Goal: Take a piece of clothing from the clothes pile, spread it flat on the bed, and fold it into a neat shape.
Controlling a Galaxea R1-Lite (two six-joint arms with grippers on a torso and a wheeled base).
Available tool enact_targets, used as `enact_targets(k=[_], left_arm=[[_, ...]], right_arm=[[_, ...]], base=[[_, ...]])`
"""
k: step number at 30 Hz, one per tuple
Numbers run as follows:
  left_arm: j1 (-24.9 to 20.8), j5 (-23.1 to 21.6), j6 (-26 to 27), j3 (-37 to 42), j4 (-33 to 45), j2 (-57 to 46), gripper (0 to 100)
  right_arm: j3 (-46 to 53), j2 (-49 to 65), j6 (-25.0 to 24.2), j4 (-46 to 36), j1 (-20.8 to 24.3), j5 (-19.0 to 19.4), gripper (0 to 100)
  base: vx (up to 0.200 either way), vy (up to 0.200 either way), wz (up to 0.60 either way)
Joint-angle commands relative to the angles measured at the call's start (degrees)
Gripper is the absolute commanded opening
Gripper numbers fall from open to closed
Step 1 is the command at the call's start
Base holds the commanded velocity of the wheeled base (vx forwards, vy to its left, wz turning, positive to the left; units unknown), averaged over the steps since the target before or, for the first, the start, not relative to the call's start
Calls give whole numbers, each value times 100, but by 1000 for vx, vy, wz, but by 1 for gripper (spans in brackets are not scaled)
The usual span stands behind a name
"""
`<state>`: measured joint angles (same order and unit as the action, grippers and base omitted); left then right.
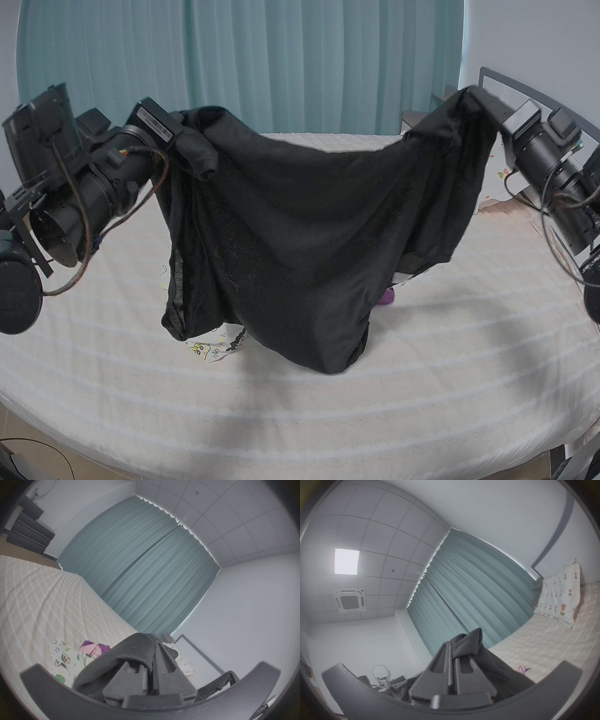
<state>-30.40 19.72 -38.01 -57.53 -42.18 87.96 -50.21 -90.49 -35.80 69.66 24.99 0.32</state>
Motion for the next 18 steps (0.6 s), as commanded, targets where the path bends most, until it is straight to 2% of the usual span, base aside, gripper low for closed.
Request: enact_targets(k=[1, 3, 4, 6, 10, 12, 15, 18], left_arm=[[52, 58, 4, -127, 26, -402, 0], [8, 31, -75, 409, -36, -384, 0], [8, 31, -75, 409, -36, -384, 0], [-45, 23, -277, 866, -62, -226, 0], [-150, 23, -822, 1200, -291, 319, 0], [-203, 23, -963, 1279, -458, 468, 0], [-519, 14, -1253, 1648, -1099, 723, 0], [-748, -12, -1279, 1921, -1398, 793, 0]], right_arm=[[82, 682, 56, -260, -29, 214, 0], [627, 594, 21, -216, 23, 276, 0], [627, 594, 21, -216, 23, 276, 0], [1093, 445, -401, -207, 85, 285, 0], [1699, 198, -1333, -154, 489, 293, 0], [1822, 93, -1535, -101, 542, 293, 0], [2112, -118, -1930, 189, 647, 293, 0], [2218, -215, -2106, 268, 744, 329, 0]], base=[[0, 0, 0], [0, 0, 0], [0, 0, 0], [0, 0, 0], [0, 0, 0], [0, 0, 0], [0, 0, 0], [0, 0, 0]])
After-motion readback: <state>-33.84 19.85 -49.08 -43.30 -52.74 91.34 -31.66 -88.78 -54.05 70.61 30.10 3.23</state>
